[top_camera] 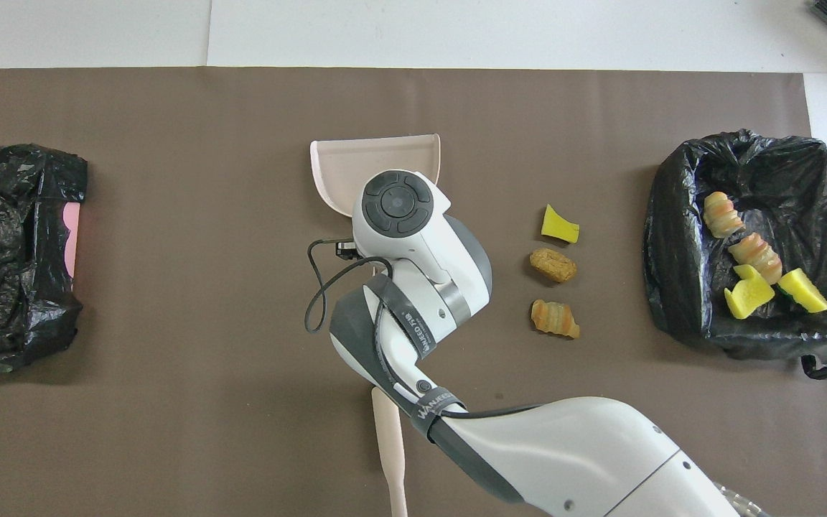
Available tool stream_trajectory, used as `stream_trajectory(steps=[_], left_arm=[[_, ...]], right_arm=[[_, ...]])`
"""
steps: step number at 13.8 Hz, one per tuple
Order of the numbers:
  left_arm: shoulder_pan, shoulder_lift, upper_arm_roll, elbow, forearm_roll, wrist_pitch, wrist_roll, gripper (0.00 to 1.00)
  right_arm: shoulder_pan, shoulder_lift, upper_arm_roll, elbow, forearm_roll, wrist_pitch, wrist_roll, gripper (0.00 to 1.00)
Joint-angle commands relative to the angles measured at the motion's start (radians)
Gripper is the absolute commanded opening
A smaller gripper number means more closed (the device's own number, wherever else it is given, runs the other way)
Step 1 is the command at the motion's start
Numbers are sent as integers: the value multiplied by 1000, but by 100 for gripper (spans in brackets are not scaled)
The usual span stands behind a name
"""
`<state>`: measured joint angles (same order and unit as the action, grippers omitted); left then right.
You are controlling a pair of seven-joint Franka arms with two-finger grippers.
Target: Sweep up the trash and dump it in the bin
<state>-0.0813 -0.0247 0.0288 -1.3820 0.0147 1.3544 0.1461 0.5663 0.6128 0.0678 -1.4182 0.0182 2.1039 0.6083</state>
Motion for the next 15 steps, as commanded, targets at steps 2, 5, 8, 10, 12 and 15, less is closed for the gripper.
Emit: stream_trajectory(steps=[2,5,8,10,12,15], left_arm=[[5,-15,-3,-19,16,0,1,100],[5,-15,-3,-19,16,2,1,100],[5,-15,-3,-19,16,-3,-8,100],[-14,-20,-16,-20,11,-43,-13,100],[-17,-20,-23,-25,-2,-34,-32,100],[-113,-50,-41,-141,-12,98,-121,100]], right_arm=[[-9,-105,4,-50,19,-34,1,100],[-3,-218,6,-114,26,-128,4,100],[15,-404,6,-302,89,-182,-5,100],[55,-537,6,-459,94,-185,1,100],[121,-626,6,-589,147,-171,-8,100],[196,-728,6,-732,215,-150,-12,100]])
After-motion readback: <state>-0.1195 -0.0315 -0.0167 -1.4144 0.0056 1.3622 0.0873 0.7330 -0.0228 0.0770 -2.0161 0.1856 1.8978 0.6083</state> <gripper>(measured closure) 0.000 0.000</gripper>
